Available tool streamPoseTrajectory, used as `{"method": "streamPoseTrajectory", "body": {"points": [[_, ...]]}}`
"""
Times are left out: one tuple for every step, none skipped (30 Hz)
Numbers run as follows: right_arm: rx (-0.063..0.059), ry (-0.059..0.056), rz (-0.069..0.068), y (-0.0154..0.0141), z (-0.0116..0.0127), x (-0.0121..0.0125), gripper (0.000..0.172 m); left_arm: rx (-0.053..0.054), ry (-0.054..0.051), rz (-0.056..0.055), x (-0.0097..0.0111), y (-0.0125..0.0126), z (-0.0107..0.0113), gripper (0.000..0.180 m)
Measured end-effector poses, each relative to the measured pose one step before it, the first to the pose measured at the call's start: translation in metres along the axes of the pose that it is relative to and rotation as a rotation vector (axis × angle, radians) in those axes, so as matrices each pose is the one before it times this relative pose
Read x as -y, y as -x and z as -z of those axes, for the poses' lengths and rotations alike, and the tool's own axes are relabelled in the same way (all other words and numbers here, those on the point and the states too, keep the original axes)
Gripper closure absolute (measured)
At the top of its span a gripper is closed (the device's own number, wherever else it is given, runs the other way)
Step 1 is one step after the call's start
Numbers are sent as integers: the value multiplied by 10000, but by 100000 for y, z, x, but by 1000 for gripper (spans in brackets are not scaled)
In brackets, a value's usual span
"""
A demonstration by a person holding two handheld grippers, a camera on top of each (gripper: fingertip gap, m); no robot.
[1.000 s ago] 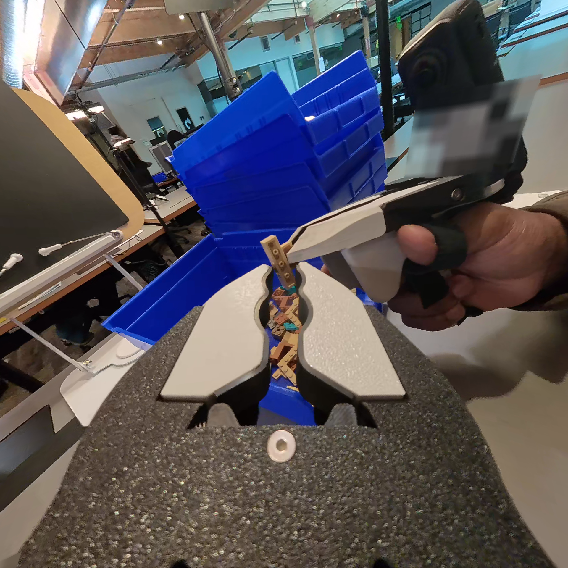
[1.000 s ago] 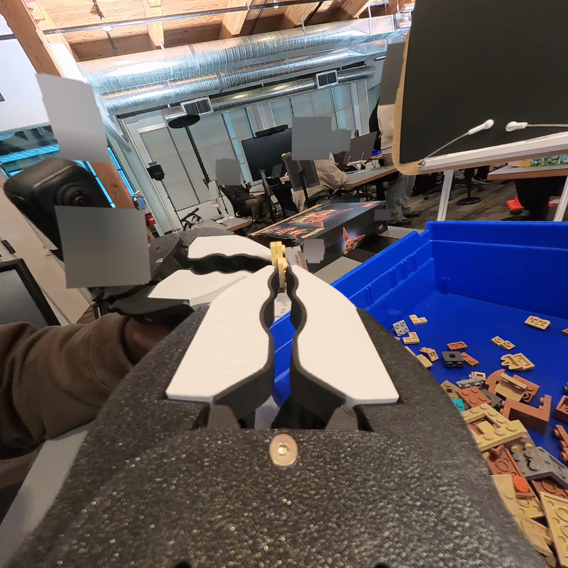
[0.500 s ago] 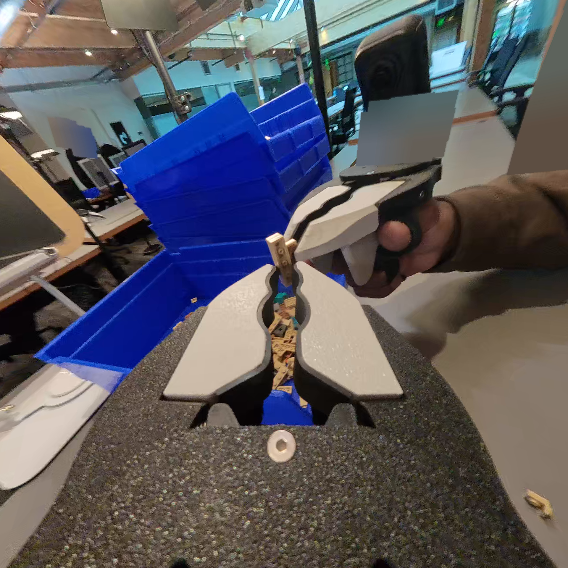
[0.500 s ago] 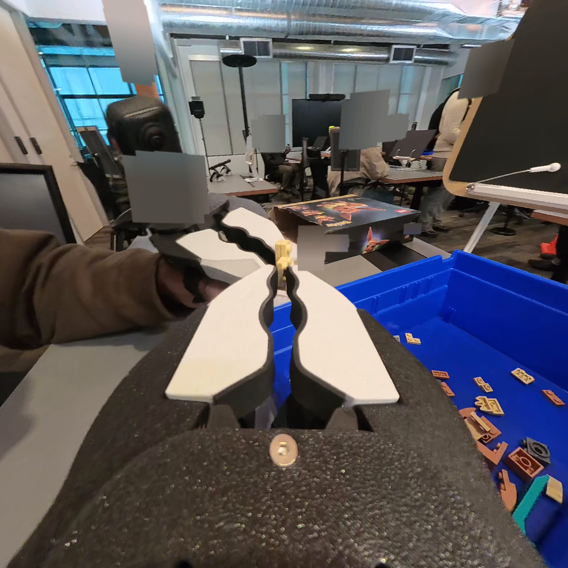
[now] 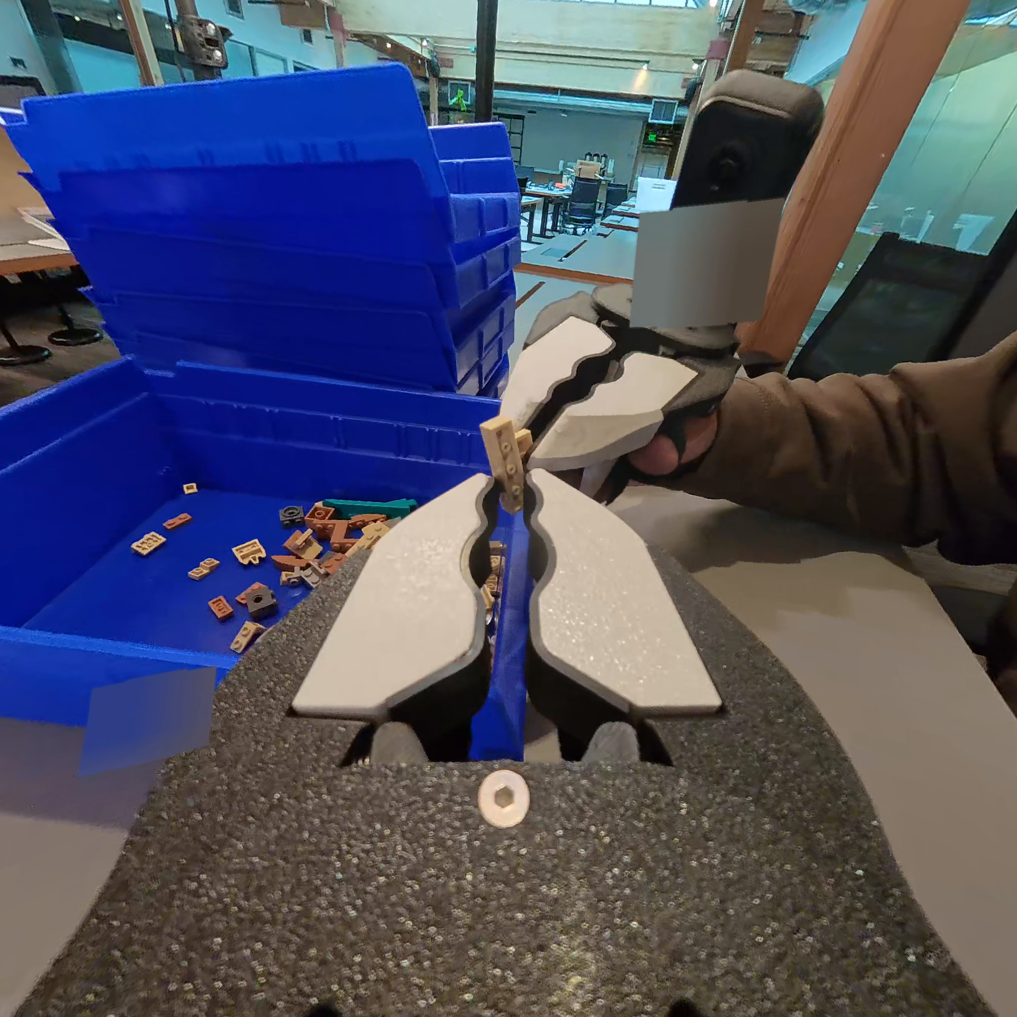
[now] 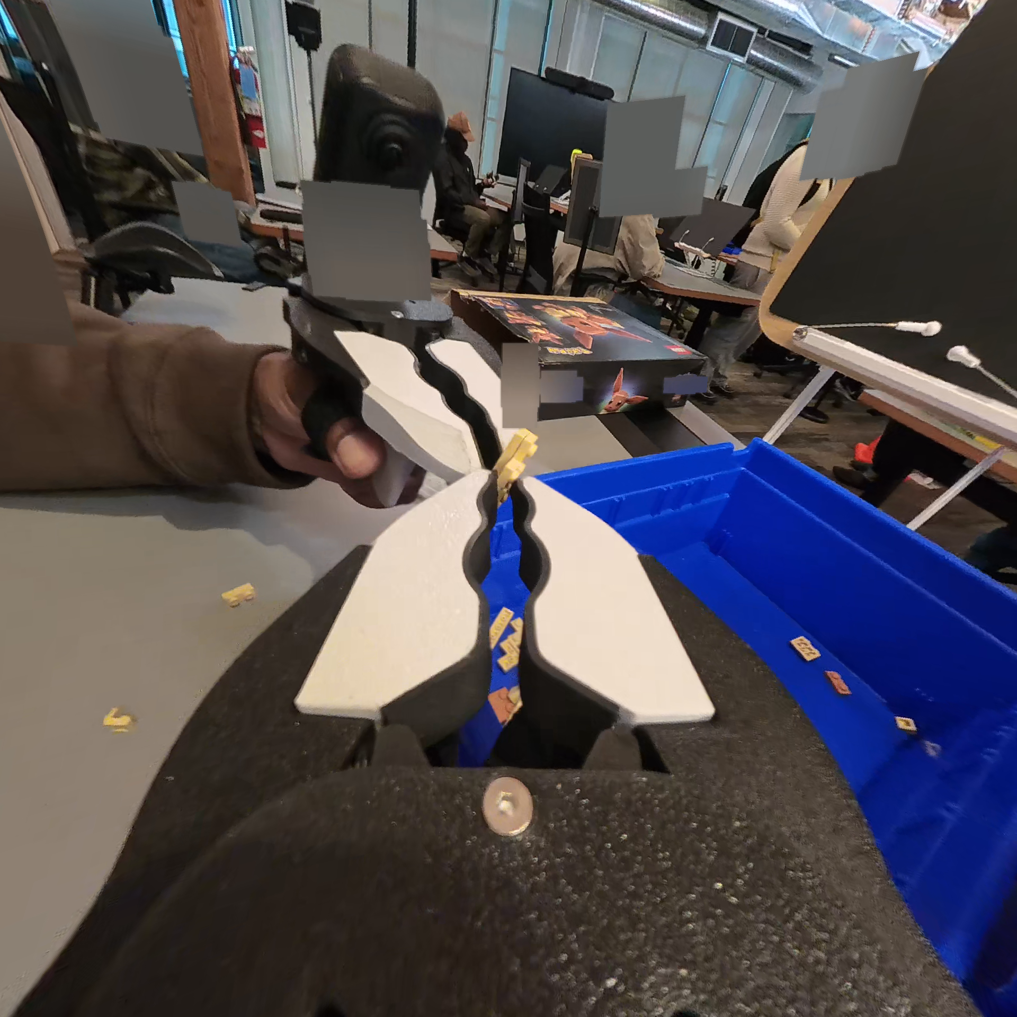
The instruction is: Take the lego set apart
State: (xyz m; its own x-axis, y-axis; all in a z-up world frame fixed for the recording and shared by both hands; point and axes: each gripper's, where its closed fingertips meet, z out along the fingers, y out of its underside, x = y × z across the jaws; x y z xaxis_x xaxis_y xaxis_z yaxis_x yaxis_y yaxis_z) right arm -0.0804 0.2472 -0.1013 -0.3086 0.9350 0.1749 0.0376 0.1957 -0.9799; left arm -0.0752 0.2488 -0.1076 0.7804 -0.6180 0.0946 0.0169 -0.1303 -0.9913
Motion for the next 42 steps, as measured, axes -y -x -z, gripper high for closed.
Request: {"method": "streamPoseTrajectory", "body": {"points": [[-30,57,173,-38,21,-89,166,-3,87,43,-60,23,-12,173],[-32,32,150,-10,-2,-72,167,30,123,-41,-72,17,-26,173],[-42,59,182,9,-10,-100,167,26,108,-21,-74,19,3,173],[-74,96,265,-16,-15,-99,167,22,90,54,-64,43,14,173],[-104,112,349,-23,-16,-73,167,34,99,49,-55,36,5,173],[-95,102,299,-21,-16,-41,167,38,92,15,-47,19,-23,173],[-76,106,231,-34,-17,-55,167,63,82,5,-56,48,-17,173],[-89,86,224,-19,-18,-57,167,22,62,42,-40,31,3,173],[-130,99,290,-43,-37,-83,167,47,82,57,-49,62,-11,173],[-153,131,368,-39,-41,-100,167,73,81,-3,-67,85,9,173],[-115,128,319,-20,-20,-59,167,50,59,-23,-44,35,4,173],[-83,123,276,-30,-12,-85,167,44,41,-73,-48,27,8,173],[-86,110,246,-33,-17,-106,167,56,60,-62,-64,51,-2,172],[-244,168,224,-261,-16,-255,168,15,26,-21,-10,14,-3,172],[-455,589,436,-643,-93,-1002,169,-405,-180,2,308,-594,99,174],[-260,555,549,-321,-140,-1215,169,-162,-346,178,707,-351,222,175],[-61,-67,-12,-19,-8,-279,169,383,172,-71,106,381,134,175],[69,-332,-538,78,23,473,169,785,337,-300,-284,1079,151,174],[-58,92,-222,56,-243,250,169,211,40,-18,-166,517,104,174],[-341,454,320,-161,-421,-203,169,-156,-196,282,48,100,76,174],[-367,359,287,-201,-317,-219,169,27,-118,230,0,279,50,174],[-69,90,-91,64,-146,-116,169,57,-17,51,-20,175,14,174],[59,28,-311,74,-61,-203,169,-6,-83,21,132,-19,33,174],[-77,71,-299,-249,-25,-345,169,-88,-158,127,227,-124,64,174],[-205,97,-207,-519,-1,-344,168,-95,-130,204,147,-57,46,174],[-165,88,-154,-478,-7,-243,168,-48,-76,209,12,89,27,174],[-17,62,-135,-253,10,-119,168,-9,-57,209,-47,185,14,174],[31,54,-106,-131,25,-68,167,68,-46,183,-78,280,11,174],[-6,52,-70,-126,43,-43,164,147,-12,105,-92,335,-11,174],[25,66,-34,-22,27,-44,160,176,81,15,-168,303,-25,174],[91,56,13,110,13,-27,157,233,106,-94,-152,267,-39,173],[50,48,59,103,24,4,155,280,93,-195,-78,239,-57,173],[-4,64,91,51,23,-23,154,317,132,-254,-95,236,-69,173],[33,50,106,117,41,20,154,326,150,-272,-107,217,-74,173],[67,33,94,167,74,51,153,257,125,-243,-92,142,-71,173],[72,44,70,156,96,48,153,177,100,-187,-73,41,-58,173],[105,30,43,198,126,88,153,128,104,-146,-70,9,-46,171],[153,8,16,275,177,126,153,153,103,-119,-66,59,-28,170],[142,7,-18,268,198,133,153,151,64,-128,-6,82,12,168],[165,5,-40,321,244,119,152,114,1,-135,93,27,68,166],[256,14,-62,479,280,72,152,70,-31,-125,163,-24,146,165],[357,38,-89,686,334,-30,152,2,-22,-100,190,-112,211,165]]}}
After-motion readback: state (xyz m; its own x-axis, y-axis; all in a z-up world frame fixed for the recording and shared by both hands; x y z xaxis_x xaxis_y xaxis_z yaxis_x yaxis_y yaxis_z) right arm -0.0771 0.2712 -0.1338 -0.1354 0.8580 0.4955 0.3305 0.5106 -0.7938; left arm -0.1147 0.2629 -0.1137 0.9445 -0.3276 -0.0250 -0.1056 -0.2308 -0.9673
